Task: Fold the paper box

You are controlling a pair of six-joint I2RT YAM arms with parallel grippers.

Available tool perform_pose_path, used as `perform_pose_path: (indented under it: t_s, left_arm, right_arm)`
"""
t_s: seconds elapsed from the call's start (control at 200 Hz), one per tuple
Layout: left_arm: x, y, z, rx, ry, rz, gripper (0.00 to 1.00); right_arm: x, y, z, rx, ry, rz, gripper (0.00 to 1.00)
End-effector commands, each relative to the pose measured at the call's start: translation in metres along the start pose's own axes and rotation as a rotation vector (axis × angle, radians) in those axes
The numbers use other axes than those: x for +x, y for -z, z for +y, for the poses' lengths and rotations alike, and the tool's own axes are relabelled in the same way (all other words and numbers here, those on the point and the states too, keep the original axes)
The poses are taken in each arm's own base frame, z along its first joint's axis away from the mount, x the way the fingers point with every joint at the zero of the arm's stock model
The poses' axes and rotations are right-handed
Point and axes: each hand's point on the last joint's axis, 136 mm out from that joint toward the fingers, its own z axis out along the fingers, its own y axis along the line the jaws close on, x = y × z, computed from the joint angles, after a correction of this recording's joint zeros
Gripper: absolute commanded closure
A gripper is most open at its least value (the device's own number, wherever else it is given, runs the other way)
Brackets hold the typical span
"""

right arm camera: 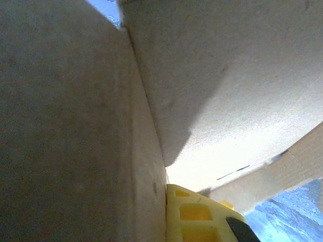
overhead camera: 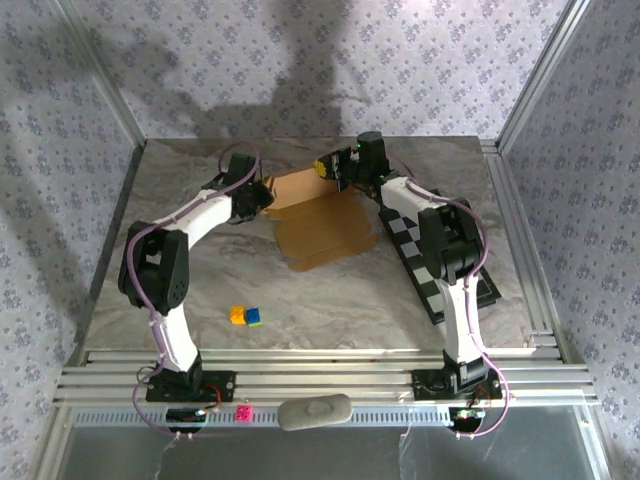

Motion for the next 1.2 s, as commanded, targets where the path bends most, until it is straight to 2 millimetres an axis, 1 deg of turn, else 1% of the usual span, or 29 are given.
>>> perform_pose_path:
  t_s: [0.0,0.025,0.095,0.14,0.18,0.23,0.295,0.36,0.46,0.53,0.585,0.63,0.655,0.74,0.815,0.865,0.93,0.959,1.019,1.119,1.164,1.199]
  left_arm:
    - [0.0,0.037,0.002,0.017,-0.089,0.024,0.54]
    - [-0.002,0.044,0.003,0.026,-0.11,0.022,0.52]
    - [-0.007,0.064,0.005,0.054,-0.162,0.02,0.49]
    - [-0.013,0.076,0.011,0.061,-0.182,0.013,0.47]
    - [-0.018,0.084,0.015,0.079,-0.198,0.02,0.46]
    - [-0.022,0.089,0.015,0.122,-0.222,0.047,0.46]
    - [-0.022,0.086,0.016,0.15,-0.279,0.099,0.47]
    - [-0.019,0.078,0.014,0.158,-0.369,0.143,0.47]
    - [-0.011,0.068,-0.005,0.291,-0.469,0.182,0.48]
    - [-0.008,0.064,-0.017,0.37,-0.487,0.2,0.47]
    - [-0.005,0.059,-0.022,0.394,-0.487,0.222,0.47]
    - [-0.001,0.053,-0.021,0.38,-0.492,0.242,0.47]
    - [0.001,0.05,-0.02,0.366,-0.5,0.249,0.44]
    - [0.008,0.033,-0.008,0.283,-0.52,0.27,0.44]
    - [0.005,0.024,0.001,0.232,-0.518,0.243,0.45]
    - [0.0,0.02,0.009,0.184,-0.517,0.206,0.45]
    - [-0.01,0.019,0.021,0.101,-0.518,0.151,0.46]
    - [-0.014,0.022,0.023,0.091,-0.52,0.125,0.45]
    - [-0.02,0.031,0.021,0.088,-0.531,0.085,0.46]
    - [-0.025,0.053,0.013,0.116,-0.557,0.036,0.45]
    - [-0.022,0.058,0.013,0.134,-0.565,0.037,0.44]
    - [-0.019,0.057,0.016,0.151,-0.56,0.052,0.44]
  right_arm:
    - [-0.008,0.002,-0.025,0.082,-0.064,-0.023,1.0]
    - [-0.009,0.002,-0.025,0.085,-0.061,-0.023,1.0]
    - [-0.008,0.002,-0.026,0.091,-0.059,-0.018,1.0]
    - [-0.008,0.002,-0.026,0.094,-0.059,-0.016,1.0]
    - [-0.009,0.002,-0.027,0.095,-0.061,-0.019,1.0]
    - [-0.009,0.002,-0.027,0.096,-0.061,-0.02,1.0]
    - [-0.008,0.002,-0.027,0.095,-0.06,-0.016,1.0]
    - [-0.008,0.001,-0.028,0.096,-0.061,-0.012,1.0]
    - [-0.007,0.001,-0.028,0.098,-0.06,-0.01,1.0]
    - [-0.007,0.001,-0.027,0.099,-0.056,-0.012,1.0]
    - [-0.007,0.001,-0.027,0.1,-0.057,-0.014,1.0]
    - [-0.008,0.002,-0.026,0.099,-0.055,-0.016,1.0]
    - [-0.008,0.002,-0.026,0.099,-0.055,-0.017,1.0]
    - [-0.008,0.003,-0.025,0.095,-0.052,-0.019,1.0]
    - [-0.007,0.003,-0.024,0.094,-0.052,-0.018,1.0]
    - [-0.007,0.003,-0.024,0.093,-0.053,-0.018,1.0]
    - [-0.006,0.003,-0.023,0.089,-0.052,-0.016,1.0]
    - [-0.006,0.003,-0.022,0.087,-0.052,-0.017,1.0]
    - [-0.006,0.003,-0.021,0.087,-0.054,-0.016,1.0]
    - [-0.007,0.004,-0.021,0.085,-0.054,-0.016,1.0]
    - [-0.008,0.004,-0.02,0.085,-0.054,-0.016,1.0]
    - [-0.008,0.003,-0.02,0.083,-0.053,-0.015,1.0]
